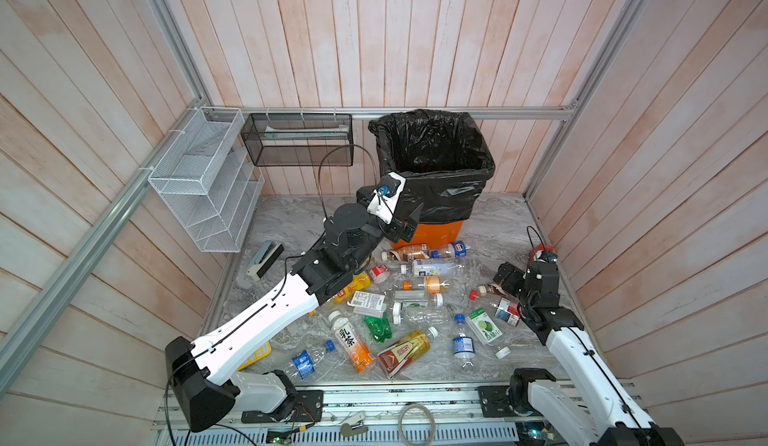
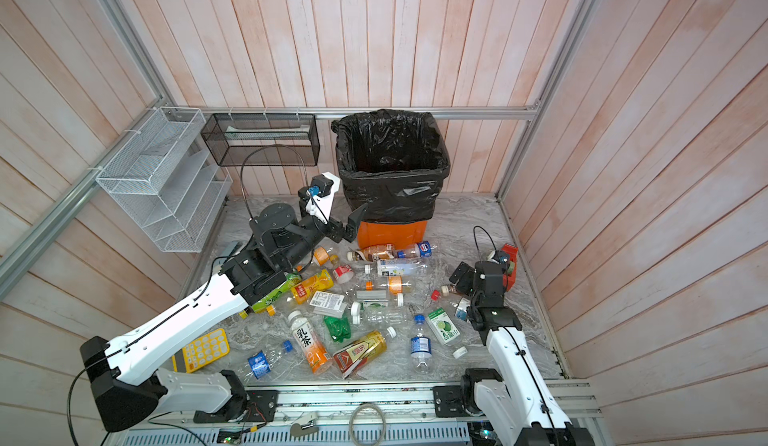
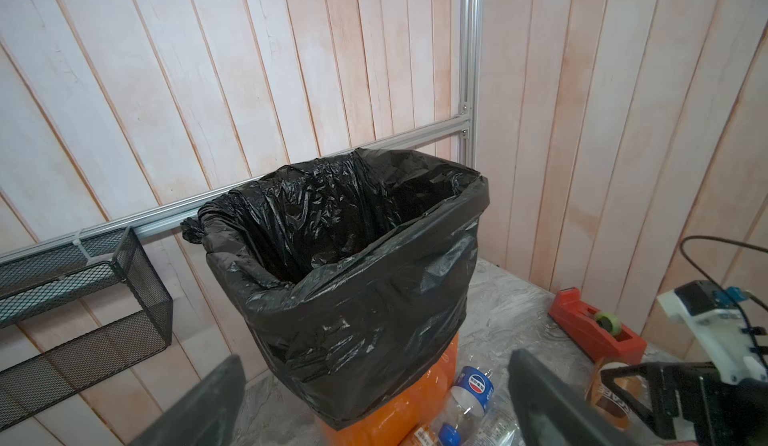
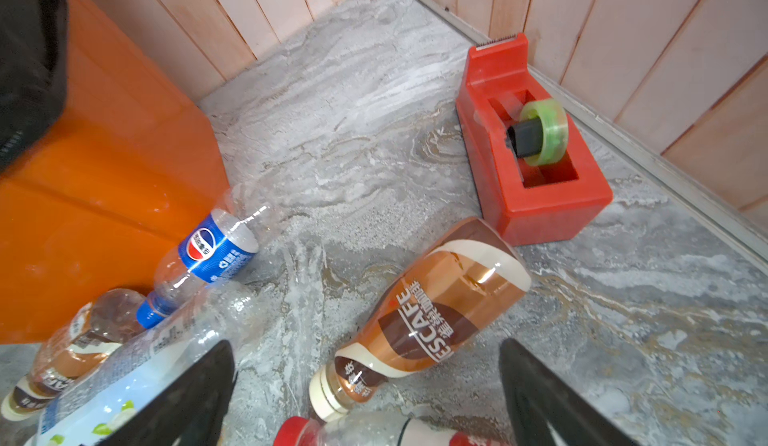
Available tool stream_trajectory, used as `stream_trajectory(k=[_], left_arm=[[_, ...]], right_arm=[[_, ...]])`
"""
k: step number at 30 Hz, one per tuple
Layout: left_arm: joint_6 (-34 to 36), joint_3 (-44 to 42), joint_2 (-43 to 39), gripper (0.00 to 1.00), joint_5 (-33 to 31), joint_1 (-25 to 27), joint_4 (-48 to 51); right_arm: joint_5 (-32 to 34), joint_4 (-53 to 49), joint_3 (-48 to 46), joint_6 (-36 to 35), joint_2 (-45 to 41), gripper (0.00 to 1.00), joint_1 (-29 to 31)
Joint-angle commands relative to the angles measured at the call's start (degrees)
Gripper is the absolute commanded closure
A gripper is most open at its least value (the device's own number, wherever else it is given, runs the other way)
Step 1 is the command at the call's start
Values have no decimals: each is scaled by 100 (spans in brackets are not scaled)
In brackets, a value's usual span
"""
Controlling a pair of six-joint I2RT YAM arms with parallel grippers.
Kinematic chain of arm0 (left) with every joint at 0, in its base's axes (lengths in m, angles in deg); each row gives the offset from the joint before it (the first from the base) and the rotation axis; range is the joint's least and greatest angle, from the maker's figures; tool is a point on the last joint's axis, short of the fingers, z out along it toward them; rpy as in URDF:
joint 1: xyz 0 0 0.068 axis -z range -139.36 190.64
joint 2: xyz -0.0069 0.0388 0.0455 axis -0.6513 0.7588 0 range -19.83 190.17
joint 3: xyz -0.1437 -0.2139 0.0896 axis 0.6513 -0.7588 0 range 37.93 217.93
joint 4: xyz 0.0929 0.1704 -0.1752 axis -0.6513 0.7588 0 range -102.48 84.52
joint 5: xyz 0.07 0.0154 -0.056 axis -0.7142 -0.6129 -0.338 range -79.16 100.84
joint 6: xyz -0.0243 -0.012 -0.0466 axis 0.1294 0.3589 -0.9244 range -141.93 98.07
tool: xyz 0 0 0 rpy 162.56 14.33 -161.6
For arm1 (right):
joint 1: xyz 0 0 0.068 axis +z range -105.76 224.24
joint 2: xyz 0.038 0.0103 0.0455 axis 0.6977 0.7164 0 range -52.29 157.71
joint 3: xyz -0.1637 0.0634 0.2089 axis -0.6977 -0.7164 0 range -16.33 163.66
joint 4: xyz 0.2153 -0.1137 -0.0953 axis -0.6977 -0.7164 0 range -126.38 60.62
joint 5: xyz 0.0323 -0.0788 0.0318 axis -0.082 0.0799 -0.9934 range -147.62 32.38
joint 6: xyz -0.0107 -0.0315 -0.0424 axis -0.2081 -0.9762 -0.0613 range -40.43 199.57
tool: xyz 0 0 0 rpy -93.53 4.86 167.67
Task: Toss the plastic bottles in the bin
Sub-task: 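Withdraw the left arm from the bin while the right gripper approaches the brown Nescafe bottle, then close the right gripper on the brown Nescafe bottle and lift it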
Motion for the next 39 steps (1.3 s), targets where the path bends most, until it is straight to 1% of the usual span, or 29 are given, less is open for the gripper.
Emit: stream_trajectory(k=[1,3,8,10,15,18,26,34,39], left_arm=[[-139,-525,-402,0,-219,13,-241],[-167,-949,-588,0,-153,12,-270],[-295,-1743,-886,0,-224,-30,-364],[-343,-1954,-952,0,-214,-49,-359],[-501,-2363,-1105,0,-215,-148,-324],[-580,-2595,-1233,0,-112,-220,-338],[-775,-2994,-1429,0,-83,-348,-322],[-864,-3131,-1471,0,-12,-357,-300],[-934,-3167,-1447,0,12,-361,-330]], right_arm=[[288,-198,24,211,182,1,-72],[263,-170,3,245,249,2,-124],[119,-157,18,302,502,3,-205],[122,-92,5,366,648,2,-247],[-184,212,74,370,1145,3,-351],[-306,363,189,304,1424,4,-356],[-463,461,551,99,2070,9,-359],[-536,500,876,35,2699,10,-357],[-744,609,1005,39,3006,14,-362]])
